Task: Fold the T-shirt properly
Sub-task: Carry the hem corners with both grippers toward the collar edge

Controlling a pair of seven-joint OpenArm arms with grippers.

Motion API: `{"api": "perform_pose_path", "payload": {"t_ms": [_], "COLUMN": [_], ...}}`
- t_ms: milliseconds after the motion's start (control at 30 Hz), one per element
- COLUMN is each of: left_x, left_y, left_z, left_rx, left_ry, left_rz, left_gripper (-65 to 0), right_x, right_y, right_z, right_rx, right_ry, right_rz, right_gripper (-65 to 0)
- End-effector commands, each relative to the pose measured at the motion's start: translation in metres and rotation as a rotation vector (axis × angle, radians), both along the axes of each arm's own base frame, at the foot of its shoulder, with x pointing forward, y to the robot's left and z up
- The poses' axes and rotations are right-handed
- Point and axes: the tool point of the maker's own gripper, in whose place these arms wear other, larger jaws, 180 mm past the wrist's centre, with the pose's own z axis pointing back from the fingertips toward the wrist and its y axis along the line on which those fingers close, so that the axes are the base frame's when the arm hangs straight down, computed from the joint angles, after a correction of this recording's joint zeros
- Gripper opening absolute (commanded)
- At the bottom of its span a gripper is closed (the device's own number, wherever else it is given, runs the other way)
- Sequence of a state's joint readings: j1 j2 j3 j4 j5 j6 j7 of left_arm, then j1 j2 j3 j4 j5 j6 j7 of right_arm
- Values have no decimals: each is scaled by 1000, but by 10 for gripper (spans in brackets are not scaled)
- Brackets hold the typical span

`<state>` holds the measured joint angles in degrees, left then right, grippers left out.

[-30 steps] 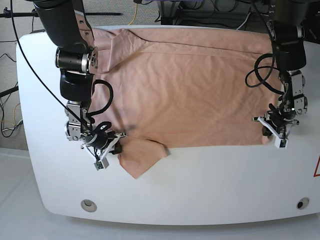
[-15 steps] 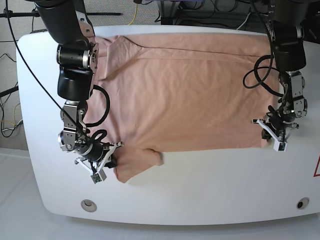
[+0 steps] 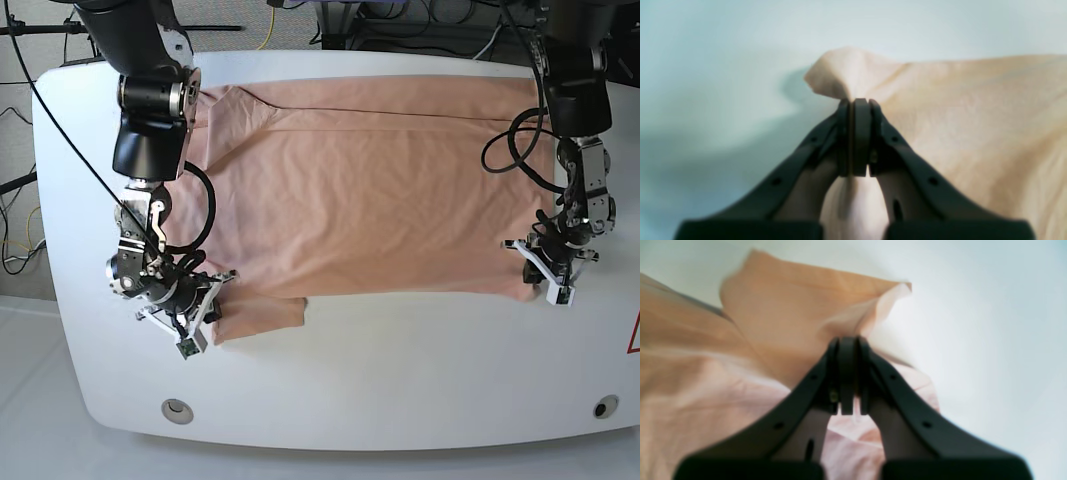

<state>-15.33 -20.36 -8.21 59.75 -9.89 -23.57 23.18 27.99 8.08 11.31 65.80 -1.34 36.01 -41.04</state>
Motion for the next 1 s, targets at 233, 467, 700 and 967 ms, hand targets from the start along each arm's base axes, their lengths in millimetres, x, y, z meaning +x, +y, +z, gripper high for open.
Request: {"api": "perform_pose_path", "payload": {"t_ms": [233,467,700,967], "left_x": [6,-3,-16,-31], "left_y": [-7,-13,-15,-19], "left_z": [41,42,37,31], "left_rx": [40,49,65,78], "left_ry": [-119,-123,-111,-97], "left_rz": [-50,-69,-78,-97], "left_gripper": [-650,-650,-650,-650], "right_x": [-9,-25,-41,-61], "right_y": [-8,-14,-15,-18], "right_z": [33,31,29,24], "right_rx": [-50,-96,-125,-174], "right_ry": [-86,-74,-54,-11], "right_rz": [5,2,6,9], "right_gripper": [-650,-650,-650,-650]}}
